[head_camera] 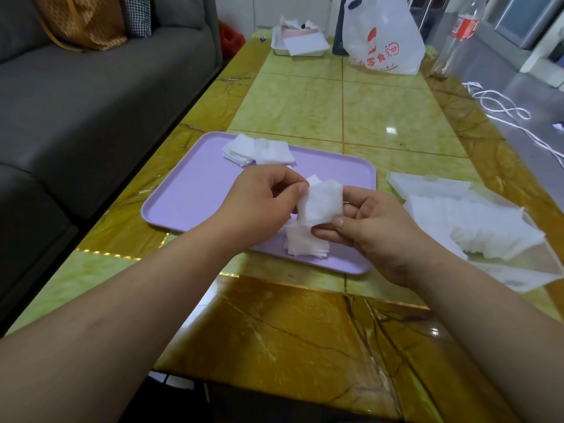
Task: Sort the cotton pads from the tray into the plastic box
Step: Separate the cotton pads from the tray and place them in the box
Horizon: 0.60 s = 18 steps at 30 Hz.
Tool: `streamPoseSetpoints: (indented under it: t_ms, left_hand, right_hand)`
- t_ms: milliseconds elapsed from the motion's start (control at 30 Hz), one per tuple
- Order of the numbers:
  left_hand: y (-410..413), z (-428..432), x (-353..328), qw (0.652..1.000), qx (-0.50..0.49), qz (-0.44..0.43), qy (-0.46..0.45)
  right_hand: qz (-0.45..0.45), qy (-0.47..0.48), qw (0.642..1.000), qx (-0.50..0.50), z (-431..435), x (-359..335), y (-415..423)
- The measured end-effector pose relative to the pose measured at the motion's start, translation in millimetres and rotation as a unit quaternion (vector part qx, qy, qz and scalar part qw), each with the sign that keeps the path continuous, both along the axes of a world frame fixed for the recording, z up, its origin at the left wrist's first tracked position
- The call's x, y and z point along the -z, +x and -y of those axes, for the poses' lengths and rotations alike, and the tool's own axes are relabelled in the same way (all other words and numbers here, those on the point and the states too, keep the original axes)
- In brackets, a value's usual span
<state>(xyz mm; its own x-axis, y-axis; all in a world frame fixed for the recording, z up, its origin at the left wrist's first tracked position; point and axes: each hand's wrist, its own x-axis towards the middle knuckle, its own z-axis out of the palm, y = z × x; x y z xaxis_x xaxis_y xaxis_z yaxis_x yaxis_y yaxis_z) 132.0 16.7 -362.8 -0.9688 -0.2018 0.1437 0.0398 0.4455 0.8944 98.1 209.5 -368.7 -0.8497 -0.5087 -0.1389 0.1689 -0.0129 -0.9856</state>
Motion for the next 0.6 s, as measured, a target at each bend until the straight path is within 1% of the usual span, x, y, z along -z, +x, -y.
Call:
streamPoseSetpoints:
  t_ms: [100,133,200,233,300,367,433,600]
  left_hand:
    - [0.8,-0.1,0.2,1.000,0.000,0.005,0.005]
    - [-0.1,0.9,0.3,1.000,-0.013,-0.006,-0.009]
    - [-1.5,3.9,-1.8,0.992,-0.044,-0.062,-0.098]
    - [-1.8,4.7,-2.8,0.985,-0.039,-0.091,-0.143]
    - [0.1,2.2,-2.7,0.973,0.033,-0.111,-0.199]
    - [4.0,-3.3,0.9,0.960,0.102,-0.089,-0.246]
    - [3.7,-4.8,5.0,0.956,0.116,-0.083,-0.257]
    - [0.0,-1.4,6.1,0.961,0.117,-0.090,-0.232]
  right_hand:
    - [0.005,-0.003,1.000,0.005,1.2,-0.4,0.4]
    - [0.012,-0.002,1.000,0.012,1.5,-0.6,-0.1]
    - [0.035,-0.003,0.999,0.031,1.3,-0.6,-1.4]
    - [0.046,-0.005,0.998,0.036,0.5,-1.3,-2.1]
    - [0.060,-0.013,0.998,0.032,-0.8,-3.9,-2.4]
    - [0.066,-0.016,0.997,0.023,-1.4,-6.9,-2.2]
    - [0.071,-0.019,0.997,0.023,-1.5,-8.1,-2.5]
    - [0.068,-0.020,0.997,0.029,-4.8,-7.0,-3.8]
